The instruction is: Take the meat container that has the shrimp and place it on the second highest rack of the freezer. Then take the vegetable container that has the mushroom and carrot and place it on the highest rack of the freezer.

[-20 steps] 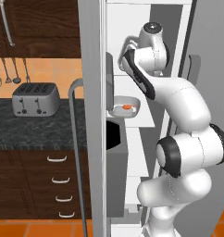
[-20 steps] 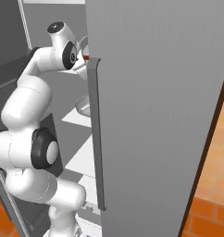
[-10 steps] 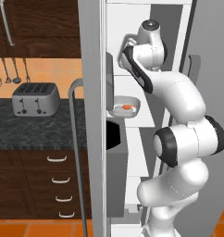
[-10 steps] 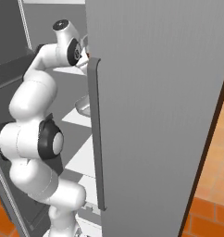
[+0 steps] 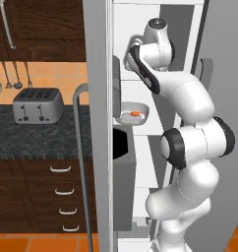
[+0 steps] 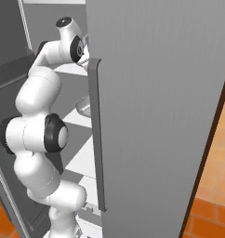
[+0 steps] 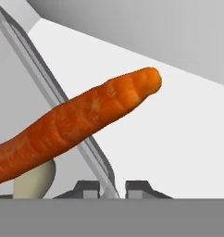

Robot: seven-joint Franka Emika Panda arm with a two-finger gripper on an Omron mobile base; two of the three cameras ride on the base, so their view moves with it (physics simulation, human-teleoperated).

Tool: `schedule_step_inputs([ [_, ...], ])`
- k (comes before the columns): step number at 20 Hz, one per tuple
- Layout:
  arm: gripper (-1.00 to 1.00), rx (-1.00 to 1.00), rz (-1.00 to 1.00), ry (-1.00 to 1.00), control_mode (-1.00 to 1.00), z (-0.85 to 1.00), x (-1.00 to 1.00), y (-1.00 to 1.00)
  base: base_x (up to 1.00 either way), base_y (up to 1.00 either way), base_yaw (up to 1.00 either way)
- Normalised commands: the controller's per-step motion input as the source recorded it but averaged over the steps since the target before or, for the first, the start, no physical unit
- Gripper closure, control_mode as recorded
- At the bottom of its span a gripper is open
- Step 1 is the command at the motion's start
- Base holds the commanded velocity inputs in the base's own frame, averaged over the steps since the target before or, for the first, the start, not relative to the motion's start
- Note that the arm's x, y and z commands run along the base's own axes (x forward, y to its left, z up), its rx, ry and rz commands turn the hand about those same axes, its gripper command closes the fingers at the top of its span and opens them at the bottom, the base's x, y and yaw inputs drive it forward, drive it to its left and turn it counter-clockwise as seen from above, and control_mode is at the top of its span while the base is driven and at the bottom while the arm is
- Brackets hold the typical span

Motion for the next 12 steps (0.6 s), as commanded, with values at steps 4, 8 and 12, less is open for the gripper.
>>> schedule_step_inputs([
  [4,-1.0,0.0,0.0,0.0,-1.0,0.01,-0.03,0.0,0.0,0.0,0.0],
  [8,-1.0,0.0,0.0,-0.07,-1.0,0.05,-0.08,0.0,0.0,0.0,0.0],
  [12,-1.0,0.0,0.01,-0.23,-1.0,0.15,-0.46,0.0,0.0,0.0,0.0],
])
